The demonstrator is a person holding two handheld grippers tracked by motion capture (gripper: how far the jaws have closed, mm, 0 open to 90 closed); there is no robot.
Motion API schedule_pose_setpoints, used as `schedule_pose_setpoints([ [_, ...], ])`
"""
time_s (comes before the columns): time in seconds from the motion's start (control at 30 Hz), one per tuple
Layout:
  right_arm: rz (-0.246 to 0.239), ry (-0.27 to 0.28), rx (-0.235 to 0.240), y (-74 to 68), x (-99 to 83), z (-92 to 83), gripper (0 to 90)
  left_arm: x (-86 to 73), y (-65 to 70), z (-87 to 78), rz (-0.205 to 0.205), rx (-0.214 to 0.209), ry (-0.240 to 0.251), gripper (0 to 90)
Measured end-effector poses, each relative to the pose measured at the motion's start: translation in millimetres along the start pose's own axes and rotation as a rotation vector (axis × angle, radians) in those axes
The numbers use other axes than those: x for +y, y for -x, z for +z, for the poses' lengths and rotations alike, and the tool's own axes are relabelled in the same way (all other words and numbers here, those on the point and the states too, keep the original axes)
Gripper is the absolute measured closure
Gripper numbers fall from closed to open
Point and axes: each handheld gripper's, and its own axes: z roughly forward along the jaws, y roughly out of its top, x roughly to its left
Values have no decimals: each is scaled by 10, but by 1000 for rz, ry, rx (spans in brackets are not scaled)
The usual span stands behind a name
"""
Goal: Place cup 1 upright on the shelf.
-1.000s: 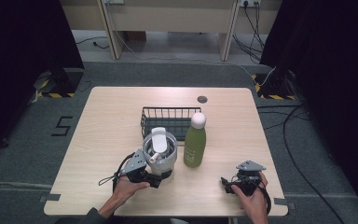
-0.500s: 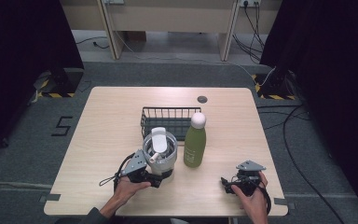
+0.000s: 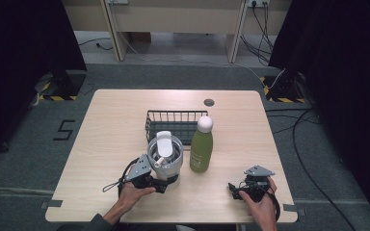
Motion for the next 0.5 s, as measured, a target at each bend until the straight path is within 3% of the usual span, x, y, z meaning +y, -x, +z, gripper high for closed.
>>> schedule_pose_setpoints([
  [0.2,0,0,0,0,0,0,4,13,-47,-15,-32,-8,-2,103],
  [0.37,0,0,0,0,0,0,4,33,-64,-34,-5,16,-18,103],
  [0.5,0,0,0,0,0,0,4,77,-96,-59,-18,23,-10,103],
])
